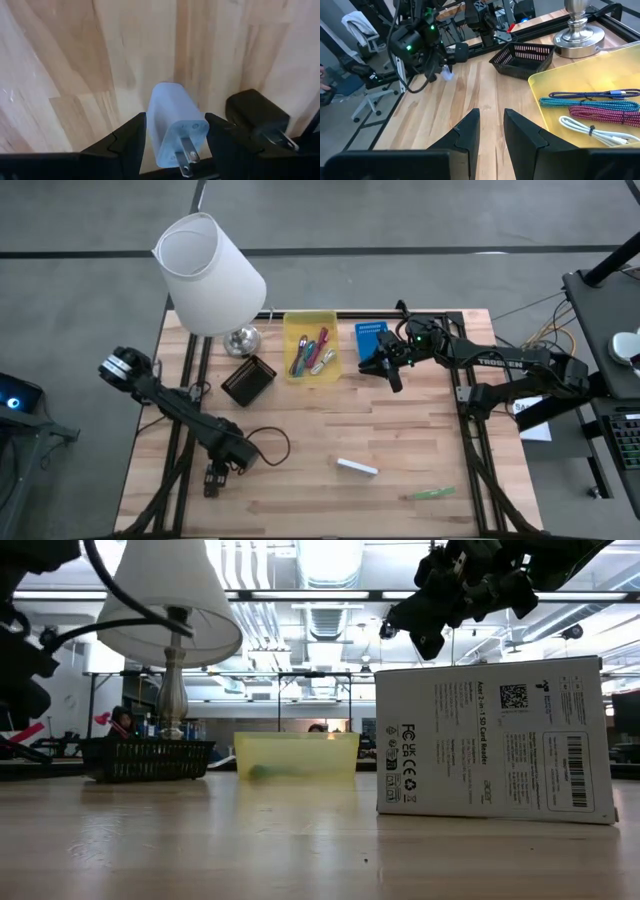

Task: Pick and place items into bin
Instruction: Put the white charger adapter into the black bin

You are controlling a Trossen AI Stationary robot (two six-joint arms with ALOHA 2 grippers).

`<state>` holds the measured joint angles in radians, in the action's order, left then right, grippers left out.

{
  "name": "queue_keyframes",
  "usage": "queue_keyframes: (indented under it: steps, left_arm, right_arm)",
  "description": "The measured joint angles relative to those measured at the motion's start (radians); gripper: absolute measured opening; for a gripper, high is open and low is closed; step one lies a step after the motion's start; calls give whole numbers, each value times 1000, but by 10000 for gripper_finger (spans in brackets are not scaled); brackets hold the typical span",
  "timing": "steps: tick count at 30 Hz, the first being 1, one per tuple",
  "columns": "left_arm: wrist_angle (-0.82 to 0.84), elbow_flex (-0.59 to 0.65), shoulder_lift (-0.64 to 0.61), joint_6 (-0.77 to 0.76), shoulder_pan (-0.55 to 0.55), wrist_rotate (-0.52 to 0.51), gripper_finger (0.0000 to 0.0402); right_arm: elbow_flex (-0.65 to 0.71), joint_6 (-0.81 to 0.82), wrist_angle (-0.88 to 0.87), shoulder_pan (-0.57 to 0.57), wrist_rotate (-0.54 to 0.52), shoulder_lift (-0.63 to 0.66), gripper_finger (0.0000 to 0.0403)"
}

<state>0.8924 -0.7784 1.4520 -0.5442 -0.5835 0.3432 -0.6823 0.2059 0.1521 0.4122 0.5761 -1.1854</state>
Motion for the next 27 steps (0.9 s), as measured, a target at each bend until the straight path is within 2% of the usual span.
queue_keyframes:
  steps: [6, 13, 17, 21, 27]
  left_arm:
    - [6, 0, 40, 8, -1, -4, 176]
    - [10, -10, 79, 0, 0, 3, 102]
    - [8, -37, 73, -9, 8, -25, 102]
    - [21, -81, 41, -103, 19, -190, 102]
    - [196, -161, -10, -390, 48, -607, 102]
  right_arm:
    - [0, 0, 0, 0, 0, 0, 77]
    - [0, 0, 0, 0, -1, 0, 77]
    - [0, 2, 0, 0, -1, 0, 77]
    - [0, 3, -2, 0, -1, 0, 77]
    - [0, 3, -7, 0, -1, 0, 77]
